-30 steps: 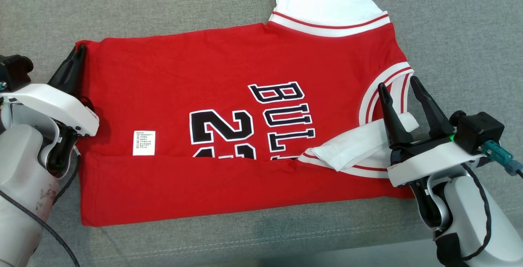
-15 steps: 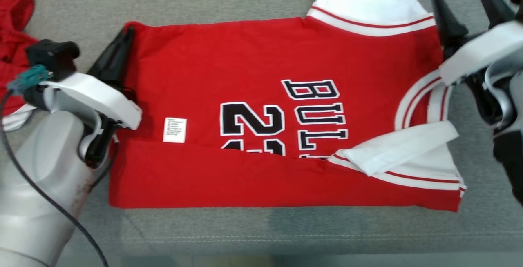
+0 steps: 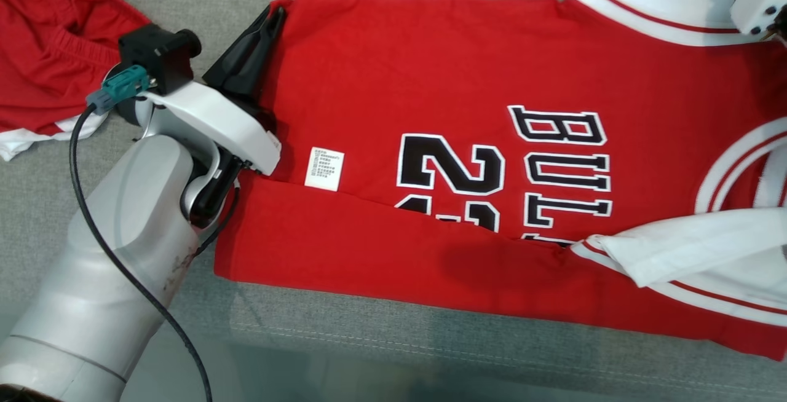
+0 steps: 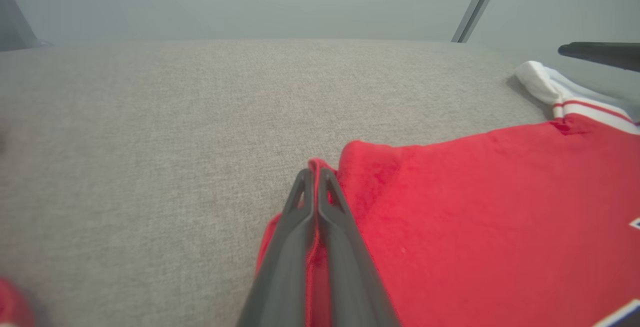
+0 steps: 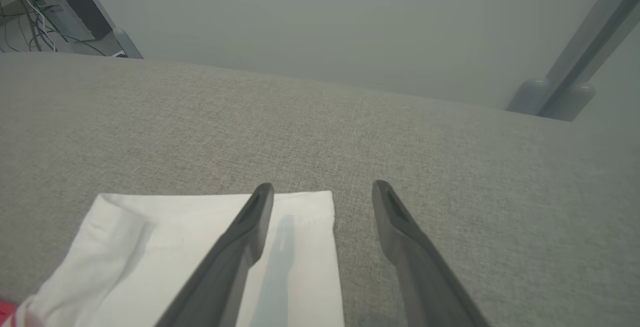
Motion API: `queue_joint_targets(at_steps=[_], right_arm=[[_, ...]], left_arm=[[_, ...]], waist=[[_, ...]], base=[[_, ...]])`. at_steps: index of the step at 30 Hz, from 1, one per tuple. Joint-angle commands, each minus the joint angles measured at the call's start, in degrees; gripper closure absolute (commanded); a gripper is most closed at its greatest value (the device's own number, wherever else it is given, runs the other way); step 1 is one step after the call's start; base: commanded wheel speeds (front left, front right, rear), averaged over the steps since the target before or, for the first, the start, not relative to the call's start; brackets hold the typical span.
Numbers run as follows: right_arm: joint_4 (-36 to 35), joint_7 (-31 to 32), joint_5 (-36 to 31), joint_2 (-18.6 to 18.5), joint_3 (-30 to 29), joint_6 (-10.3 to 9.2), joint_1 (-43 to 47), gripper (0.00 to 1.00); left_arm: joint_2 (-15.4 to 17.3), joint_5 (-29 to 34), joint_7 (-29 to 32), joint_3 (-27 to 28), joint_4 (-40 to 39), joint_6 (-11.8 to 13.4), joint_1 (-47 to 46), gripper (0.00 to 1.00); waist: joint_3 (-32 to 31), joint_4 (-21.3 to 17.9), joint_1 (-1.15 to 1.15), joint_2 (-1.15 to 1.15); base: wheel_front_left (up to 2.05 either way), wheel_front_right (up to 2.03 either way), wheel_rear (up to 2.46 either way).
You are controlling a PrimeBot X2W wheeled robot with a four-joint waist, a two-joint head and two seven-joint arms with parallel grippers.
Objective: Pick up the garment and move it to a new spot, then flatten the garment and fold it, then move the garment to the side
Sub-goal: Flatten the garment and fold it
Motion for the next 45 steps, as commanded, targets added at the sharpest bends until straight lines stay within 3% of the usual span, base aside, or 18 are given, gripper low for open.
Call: queue_joint_targets(at_steps=[1,13,15,16,17,18,19,20,28,34,45], right_arm=[[-0.25,0.76,0.33,0.39,0.56,-0.16,-0.20,0.00],[6.35,2.85,1.47,1.29,3.48,-0.16,-3.83,0.00],[6.66,3.32,2.00,1.62,4.34,-0.16,-3.92,0.23],[6.57,3.34,2.35,1.72,4.74,-0.16,-4.02,0.54],[6.57,3.34,2.35,1.72,4.74,-0.16,-4.02,0.54],[6.36,2.87,2.62,1.69,5.04,-0.16,-4.14,0.67],[6.28,2.59,2.91,1.63,5.40,-0.16,-4.21,0.95],[6.20,2.38,3.27,1.55,5.75,-0.16,-4.22,1.00],[2.83,-3.85,7.00,0.12,7.62,-0.16,-3.10,1.00],[-4.04,-7.26,14.25,-2.43,9.04,-0.16,0.79,1.00],[-15.44,-8.08,22.93,-8.56,12.31,-0.16,8.53,1.00]], left_arm=[[1.98,0.36,-0.33,1.50,-1.09,0.00,-1.85,1.00],[1.29,1.44,-0.33,2.13,-1.68,0.00,-2.31,1.00],[1.34,1.49,-0.33,2.17,-1.71,0.00,-2.34,1.00],[1.38,1.49,-0.33,2.21,-1.71,0.00,-2.38,1.00],[1.38,1.49,-0.33,2.21,-1.71,0.00,-2.38,1.00],[1.43,1.54,-0.33,2.26,-1.72,0.00,-2.44,1.00],[1.47,1.56,-0.33,2.36,-1.77,0.00,-2.49,1.00],[1.54,1.60,-0.33,2.52,-1.86,0.00,-2.52,1.00],[3.52,1.70,-0.34,3.15,-1.91,0.00,-1.48,1.00],[6.02,0.47,-0.34,3.00,-2.63,0.00,0.33,1.00],[12.29,-3.34,-0.34,-0.44,-2.63,0.00,3.98,1.00]], waist=[[0.81,0.81,0.00,0.00],[2.03,1.62,0.00,0.00],[2.12,1.58,0.00,0.00],[2.21,1.53,0.00,0.00],[2.21,1.53,0.00,0.00],[2.26,1.48,0.00,0.00],[2.29,1.40,0.00,0.00],[2.31,1.29,0.00,0.00],[1.20,-0.75,0.00,0.00],[-1.14,-2.57,0.00,0.00],[-5.50,-6.37,0.00,0.00]], base=[[0.00,0.00,0.00],[0.00,0.00,0.00],[0.00,0.00,0.00],[0.00,0.00,0.00],[0.00,0.00,0.00],[0.00,0.00,0.00],[0.00,0.00,0.00],[0.00,0.00,0.00],[0.00,0.00,0.00],[0.00,0.00,0.00],[0.00,0.00,0.00]])
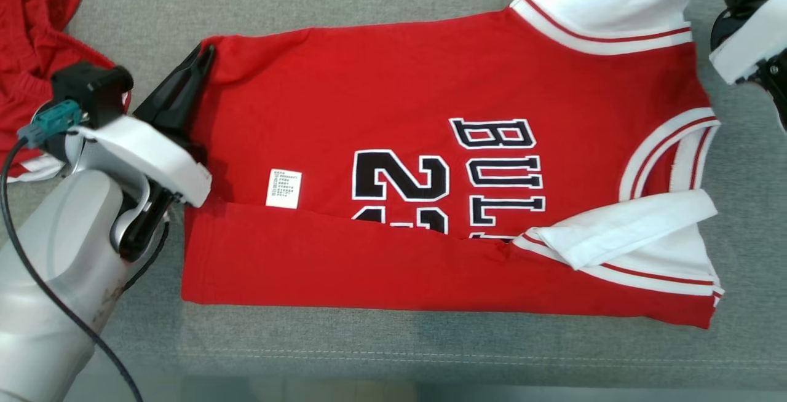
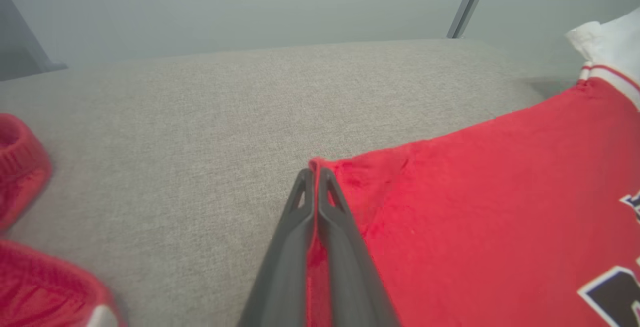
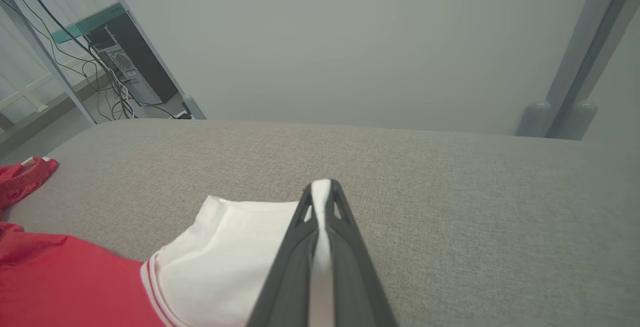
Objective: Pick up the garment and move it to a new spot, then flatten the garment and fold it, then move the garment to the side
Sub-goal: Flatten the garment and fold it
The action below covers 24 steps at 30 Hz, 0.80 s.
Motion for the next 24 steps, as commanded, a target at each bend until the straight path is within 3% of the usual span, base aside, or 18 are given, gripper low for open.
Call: queue_joint_targets(at_steps=[1,14,24], right_arm=[[-2.55,-0.74,1.26,-1.51,0.53,-0.16,3.10,1.00],[-12.77,0.50,10.29,-7.98,3.59,-0.16,14.43,1.00],[-16.94,2.23,14.51,-10.25,5.61,-0.16,21.66,1.00]], left_arm=[[3.62,-0.82,-0.34,1.19,-0.98,0.00,0.40,1.00],[8.48,-5.12,-0.34,-2.79,-1.62,0.00,5.30,1.00],[12.59,-8.48,-0.34,-7.30,-2.97,0.00,8.52,1.00]], waist=[[-1.19,-0.89,0.00,0.00],[-6.54,-2.92,0.00,0.00],[-9.76,-4.23,0.00,0.00]], base=[[0.00,0.00,0.00],[0.00,0.00,0.00],[0.00,0.00,0.00]])
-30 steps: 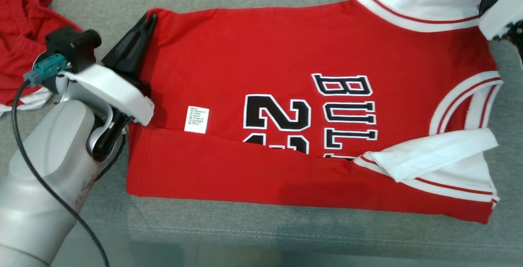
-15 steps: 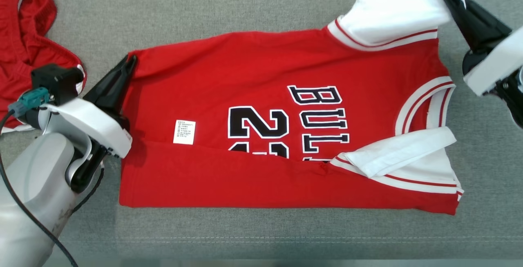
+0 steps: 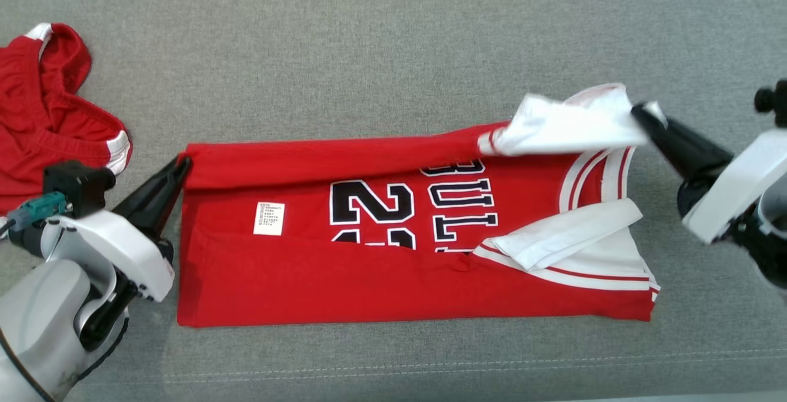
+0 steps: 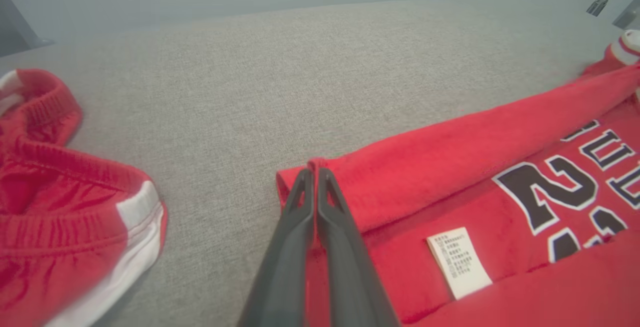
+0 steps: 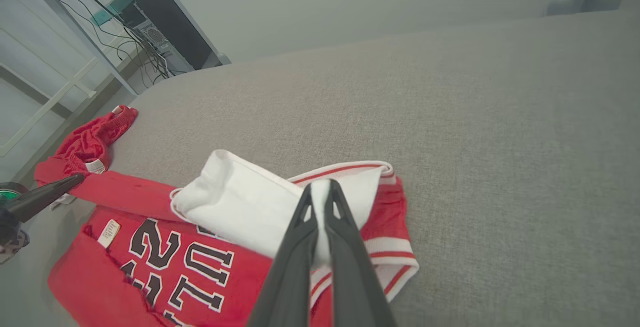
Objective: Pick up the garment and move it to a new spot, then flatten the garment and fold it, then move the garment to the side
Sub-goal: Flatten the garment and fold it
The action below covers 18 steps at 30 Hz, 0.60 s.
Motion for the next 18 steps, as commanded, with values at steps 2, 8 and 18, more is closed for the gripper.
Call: queue_joint_targets(at_steps=[2,8,18], right_arm=[[-2.08,0.61,1.15,-1.93,0.65,-0.16,3.39,1.00],[-5.05,2.46,4.32,-3.74,1.98,-0.16,8.35,1.00],[-6.24,3.77,5.23,-4.49,3.63,-0.16,13.59,1.00]], left_arm=[[3.72,-0.95,-0.35,1.00,-0.90,0.00,0.00,1.00],[5.29,-3.47,-0.35,-2.67,-1.60,0.00,1.28,1.00],[5.57,-7.33,-0.35,-8.19,-1.49,0.00,2.41,1.00]], waist=[[-0.88,-0.22,0.00,0.00],[-2.80,-0.56,0.00,0.00],[-4.85,-0.92,0.00,0.00]], base=[[0.00,0.00,0.00],[0.00,0.00,0.00],[0.00,0.00,0.00]])
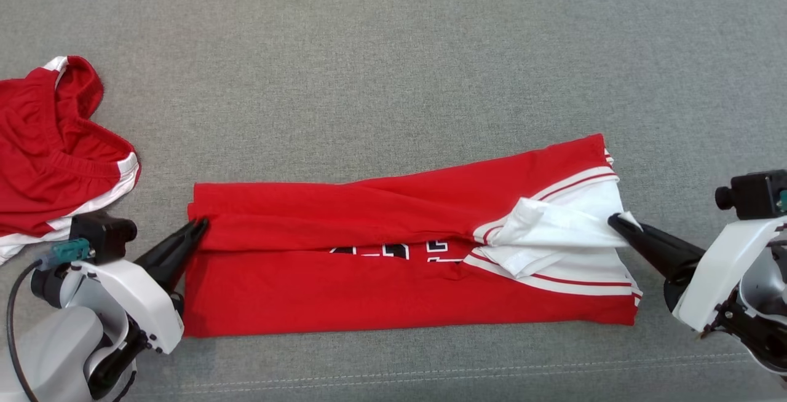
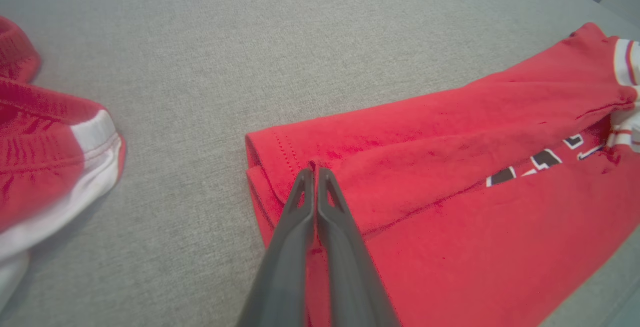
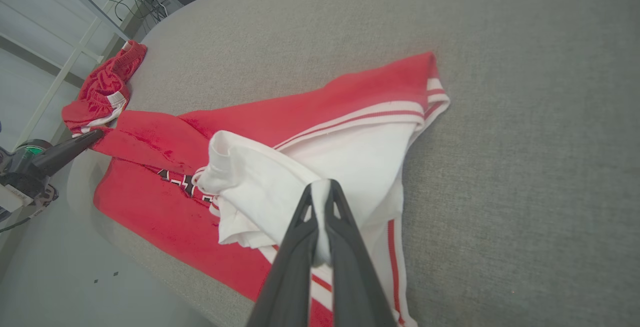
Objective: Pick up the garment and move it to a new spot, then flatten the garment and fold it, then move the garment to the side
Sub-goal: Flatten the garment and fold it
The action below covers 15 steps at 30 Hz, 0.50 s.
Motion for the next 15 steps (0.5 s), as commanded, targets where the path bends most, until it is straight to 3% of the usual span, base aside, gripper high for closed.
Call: queue_joint_targets(at_steps=[1,2,3,4,5,7,15], right_arm=[[-1.03,-0.05,-0.37,-1.38,0.22,-0.16,1.99,1.00],[-0.83,-0.03,-0.41,-1.19,0.32,-0.16,2.23,0.97],[-0.52,-0.13,-0.36,-1.02,0.25,-0.16,2.44,0.84],[0.21,-0.69,-0.31,-0.84,-0.22,-0.16,2.65,0.54],[0.96,-1.52,-0.45,-0.63,-0.78,-0.16,2.80,0.00],[2.07,-3.15,-0.67,-0.18,-1.75,-0.16,3.21,0.00],[6.93,-13.62,-4.07,1.55,-7.30,-0.16,5.01,0.00]], left_arm=[[2.95,-0.40,-0.35,1.61,-0.06,0.00,-0.66,1.00],[2.89,-0.48,-0.35,1.10,0.05,0.00,-0.49,1.00],[2.82,-0.56,-0.35,0.90,0.11,0.00,-0.37,0.99],[2.75,-0.50,-0.35,0.81,0.20,0.00,-0.26,0.89],[2.59,-0.46,-0.35,1.10,0.58,0.00,-0.14,0.70],[1.91,0.22,-0.35,2.53,1.32,0.00,0.01,0.00],[-1.99,6.55,-0.35,13.77,2.85,0.00,3.91,0.00]], waist=[[-0.18,0.03,0.00,0.00],[-0.33,0.07,0.00,0.00],[-0.49,0.12,0.00,0.00],[-0.65,0.22,0.00,0.00],[-0.86,0.43,0.00,0.00],[-1.44,0.92,0.00,0.00],[-4.64,2.60,0.00,0.00]], base=[[0.00,0.00,0.00],[0.00,0.00,0.00],[0.00,0.00,0.00],[0.00,0.00,0.00],[0.00,0.00,0.00],[0.00,0.00,0.00],[0.00,0.00,0.00]])
